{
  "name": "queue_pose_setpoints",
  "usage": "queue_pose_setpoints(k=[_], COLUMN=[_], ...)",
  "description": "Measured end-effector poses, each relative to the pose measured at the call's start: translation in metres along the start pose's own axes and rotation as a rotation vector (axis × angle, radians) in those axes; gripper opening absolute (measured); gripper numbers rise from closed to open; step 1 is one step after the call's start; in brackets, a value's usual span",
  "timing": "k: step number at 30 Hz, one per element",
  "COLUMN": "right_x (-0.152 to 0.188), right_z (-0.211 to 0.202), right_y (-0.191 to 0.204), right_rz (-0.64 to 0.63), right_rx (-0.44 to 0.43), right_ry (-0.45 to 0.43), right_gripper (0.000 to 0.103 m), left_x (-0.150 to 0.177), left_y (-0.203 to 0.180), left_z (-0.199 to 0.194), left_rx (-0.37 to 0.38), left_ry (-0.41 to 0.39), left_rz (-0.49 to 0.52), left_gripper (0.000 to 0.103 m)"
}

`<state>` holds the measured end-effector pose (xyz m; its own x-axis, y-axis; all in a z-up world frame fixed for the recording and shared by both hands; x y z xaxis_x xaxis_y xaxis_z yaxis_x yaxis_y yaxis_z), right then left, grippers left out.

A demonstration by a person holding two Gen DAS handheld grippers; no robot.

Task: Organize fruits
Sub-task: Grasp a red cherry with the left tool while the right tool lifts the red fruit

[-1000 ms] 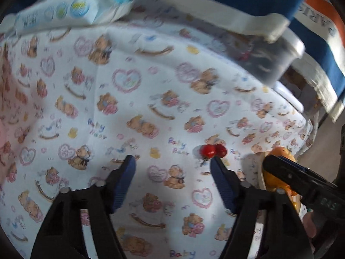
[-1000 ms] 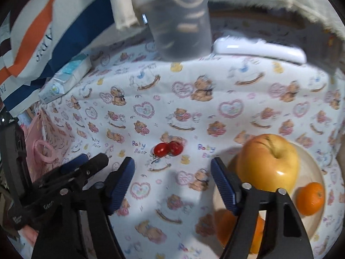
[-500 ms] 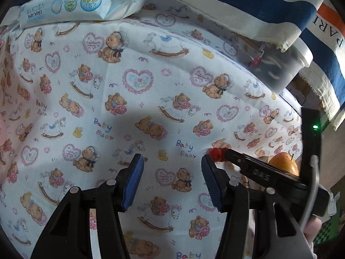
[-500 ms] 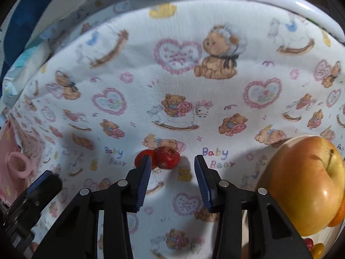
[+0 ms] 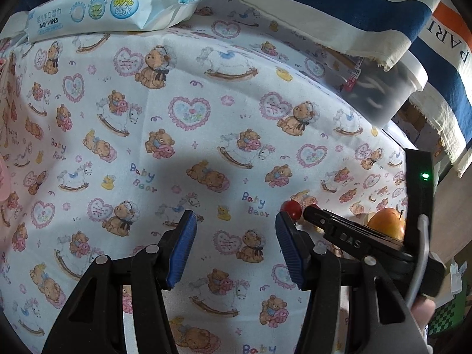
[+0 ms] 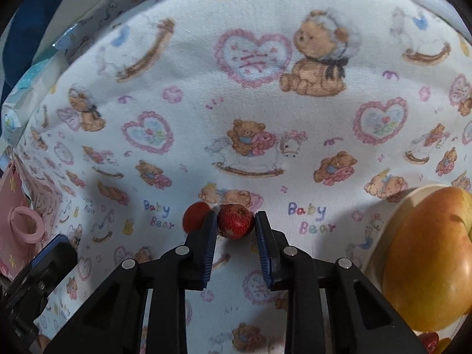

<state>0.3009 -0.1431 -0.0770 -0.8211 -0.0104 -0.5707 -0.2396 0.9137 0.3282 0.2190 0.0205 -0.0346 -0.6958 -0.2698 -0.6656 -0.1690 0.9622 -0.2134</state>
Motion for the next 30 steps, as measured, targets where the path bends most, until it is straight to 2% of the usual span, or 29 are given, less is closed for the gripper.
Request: queue_pose_setpoints(k=[7,9,11,16,24,30], right_x=[0.024,0.031,0.034,0.031,0.028,0.027], right_z=[-0.052,-0.071,-0.087,-0.119,-0.135,-0.148], right_y=[0.008,0.011,0.014,0.003,-0.018,-0.028], right_rz=[-0.084,-0.119,-0.148,-0.14,-0.099,-0.081], right_rx=[-0.039,-0.03,-0.014,-0.003,0.02,0.046], right_ry=[-0.045,-0.086,-0.133,-0.219,-0.257,-0.278], right_gripper=[0.027,0.027,0.027,0.027,0.027,0.027], left_x=[0.0,0.0,0.0,-0.003,-0.008,-0.017], left_y=[-0.014,-0.018,-0.021,-0.032,-0.078,-0.092], left_z=[-0.004,-0.005,-0.006,-0.006,0.018,0.041], left_rx=[0.007,0.011,0.03,0.073,-0.003,-0.012], left_ry=[-0.015,-0.012,-0.001,0.039,0.065,0.121], left_rz=[0.059,0.082,0.102,0.153,0.348,0.347], left_gripper=[0.054,0.047,0.034,0.033,0.033,0.033])
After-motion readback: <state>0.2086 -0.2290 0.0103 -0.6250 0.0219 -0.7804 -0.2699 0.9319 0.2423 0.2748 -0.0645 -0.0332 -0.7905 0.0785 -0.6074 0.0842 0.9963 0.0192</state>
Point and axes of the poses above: each gripper's, at about its wrist camera, not at the fingertips, and z roughly the way its jaws point, y to its left, x to its underside, the point moved 2 cm from there along z, roughly the way its jaws point, and after that the axes turned 11 degrees about -x, right-handed, at the moved point
